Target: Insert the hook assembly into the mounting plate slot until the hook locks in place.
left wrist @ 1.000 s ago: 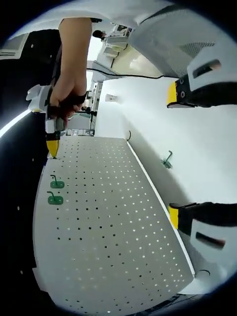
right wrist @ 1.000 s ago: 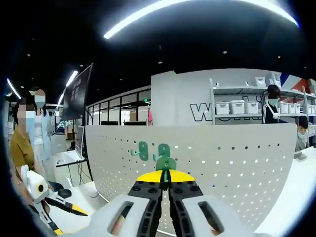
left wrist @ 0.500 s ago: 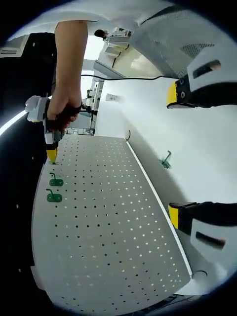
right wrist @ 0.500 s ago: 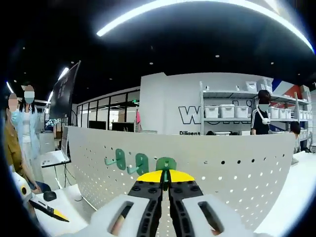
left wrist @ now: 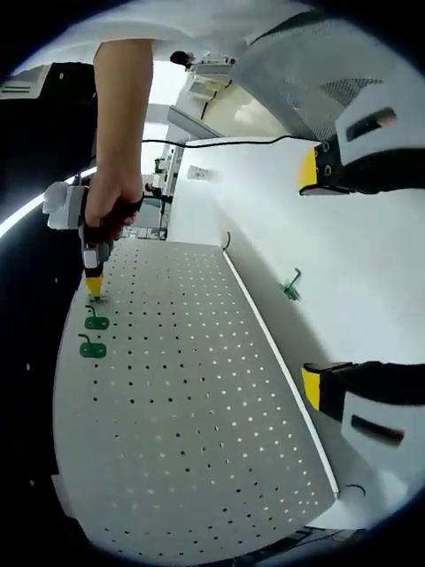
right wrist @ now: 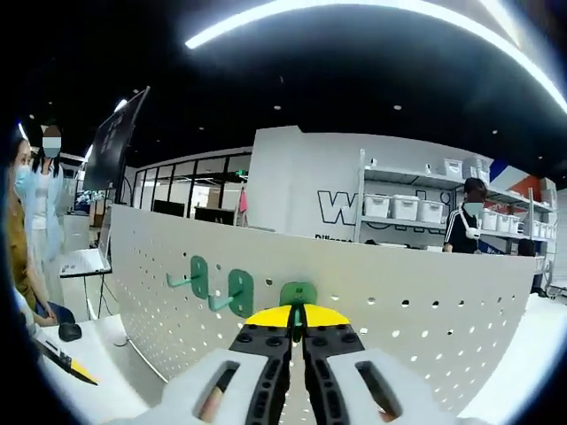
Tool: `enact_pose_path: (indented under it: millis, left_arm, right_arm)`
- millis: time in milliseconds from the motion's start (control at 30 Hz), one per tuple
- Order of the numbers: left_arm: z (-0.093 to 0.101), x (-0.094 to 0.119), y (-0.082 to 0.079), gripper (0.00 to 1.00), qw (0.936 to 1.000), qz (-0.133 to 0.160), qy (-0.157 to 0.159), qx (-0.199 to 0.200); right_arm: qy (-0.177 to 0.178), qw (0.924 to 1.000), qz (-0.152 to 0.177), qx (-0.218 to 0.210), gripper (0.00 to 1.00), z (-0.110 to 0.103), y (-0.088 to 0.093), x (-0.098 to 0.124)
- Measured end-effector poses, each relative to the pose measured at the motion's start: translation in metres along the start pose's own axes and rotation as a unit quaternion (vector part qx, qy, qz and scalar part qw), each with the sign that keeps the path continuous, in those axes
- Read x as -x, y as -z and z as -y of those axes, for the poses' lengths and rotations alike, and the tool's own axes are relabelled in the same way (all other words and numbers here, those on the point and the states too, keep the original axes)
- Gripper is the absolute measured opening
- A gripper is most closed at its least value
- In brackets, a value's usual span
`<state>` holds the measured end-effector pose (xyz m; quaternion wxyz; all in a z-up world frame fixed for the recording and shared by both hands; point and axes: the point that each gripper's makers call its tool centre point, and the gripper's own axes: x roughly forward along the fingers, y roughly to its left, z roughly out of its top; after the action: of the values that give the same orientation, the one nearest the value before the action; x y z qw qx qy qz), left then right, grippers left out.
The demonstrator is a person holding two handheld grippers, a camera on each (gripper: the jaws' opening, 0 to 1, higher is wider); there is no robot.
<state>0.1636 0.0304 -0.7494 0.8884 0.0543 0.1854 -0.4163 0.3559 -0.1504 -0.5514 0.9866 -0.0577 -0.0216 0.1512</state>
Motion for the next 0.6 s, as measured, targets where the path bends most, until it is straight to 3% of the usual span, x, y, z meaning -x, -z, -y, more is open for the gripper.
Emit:
enact_pose_path:
  millis: [300,600]
  left_arm:
    - [-0.0022,0.0012,0.0026,0.79,1.0000,-0.003,-0.003,0.004]
    - [-0.0010,0.0003,0.0056,0.78,1.0000,-0.008,-0.001,0.004]
  right_arm:
    - [0.013,0.9999,-0.003,0.006,0.00,0.0011,0.0009,-0.0043]
    - [0.063,0.9980,-0.006,-0.002,0.01,-0.0002,0.0010,-0.0059]
